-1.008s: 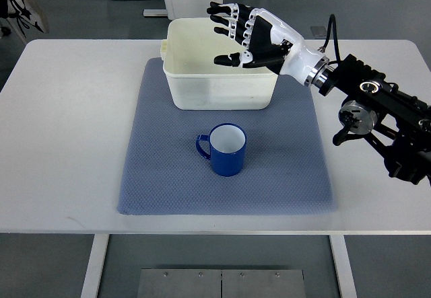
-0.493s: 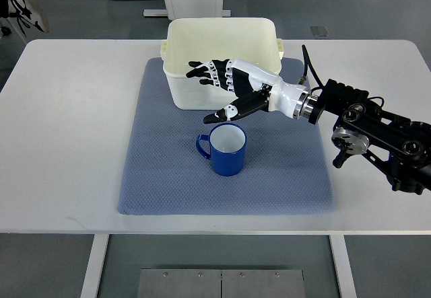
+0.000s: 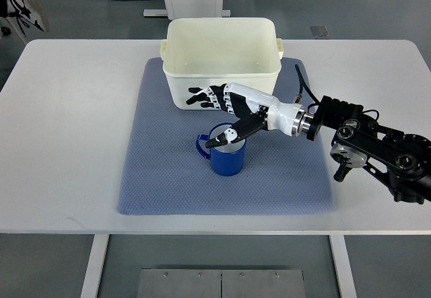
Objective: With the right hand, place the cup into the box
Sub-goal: 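Close the right hand's fingers around the blue mug's rim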
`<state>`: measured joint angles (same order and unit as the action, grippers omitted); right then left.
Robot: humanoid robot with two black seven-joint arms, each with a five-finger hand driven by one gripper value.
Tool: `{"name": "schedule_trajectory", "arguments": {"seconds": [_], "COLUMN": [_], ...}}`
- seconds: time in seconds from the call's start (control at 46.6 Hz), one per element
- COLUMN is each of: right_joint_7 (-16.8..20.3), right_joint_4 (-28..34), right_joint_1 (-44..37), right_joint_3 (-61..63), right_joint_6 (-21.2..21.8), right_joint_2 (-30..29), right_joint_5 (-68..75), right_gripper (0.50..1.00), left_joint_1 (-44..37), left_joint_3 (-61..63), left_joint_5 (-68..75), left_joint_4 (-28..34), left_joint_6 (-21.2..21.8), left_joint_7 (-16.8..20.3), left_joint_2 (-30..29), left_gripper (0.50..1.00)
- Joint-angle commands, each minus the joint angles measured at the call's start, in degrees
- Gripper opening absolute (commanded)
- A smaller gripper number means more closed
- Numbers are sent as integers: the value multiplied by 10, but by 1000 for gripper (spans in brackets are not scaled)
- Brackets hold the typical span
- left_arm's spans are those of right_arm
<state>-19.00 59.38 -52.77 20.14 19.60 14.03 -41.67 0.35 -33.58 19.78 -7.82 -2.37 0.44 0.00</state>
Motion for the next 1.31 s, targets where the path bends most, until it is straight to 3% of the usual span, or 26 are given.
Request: {"name": "schedule_trajectory", "arguments": {"seconds": [0.0, 0.836, 1.287], "right_joint_7": [-1, -14, -46], "right_joint_4": [-1, -36, -57], "right_joint_1": [3, 21, 28], "right_joint_3": [-3, -4, -40], "right_joint_6": [0, -2, -2], "right_joint_2": [-1, -4, -3], "right_joint_5": [-1, -2, -2], "right_gripper": [998, 998, 998], "left_joint_1": [0, 0, 0], "left_joint_3": [0, 0, 0], "left_joint_5": [0, 0, 0], "left_joint_4": [0, 0, 0], "left_joint_6": [0, 0, 0], "left_joint_7": [0, 0, 0], "left_joint_2": [0, 0, 0], "left_gripper": [1000, 1000, 1000]}}
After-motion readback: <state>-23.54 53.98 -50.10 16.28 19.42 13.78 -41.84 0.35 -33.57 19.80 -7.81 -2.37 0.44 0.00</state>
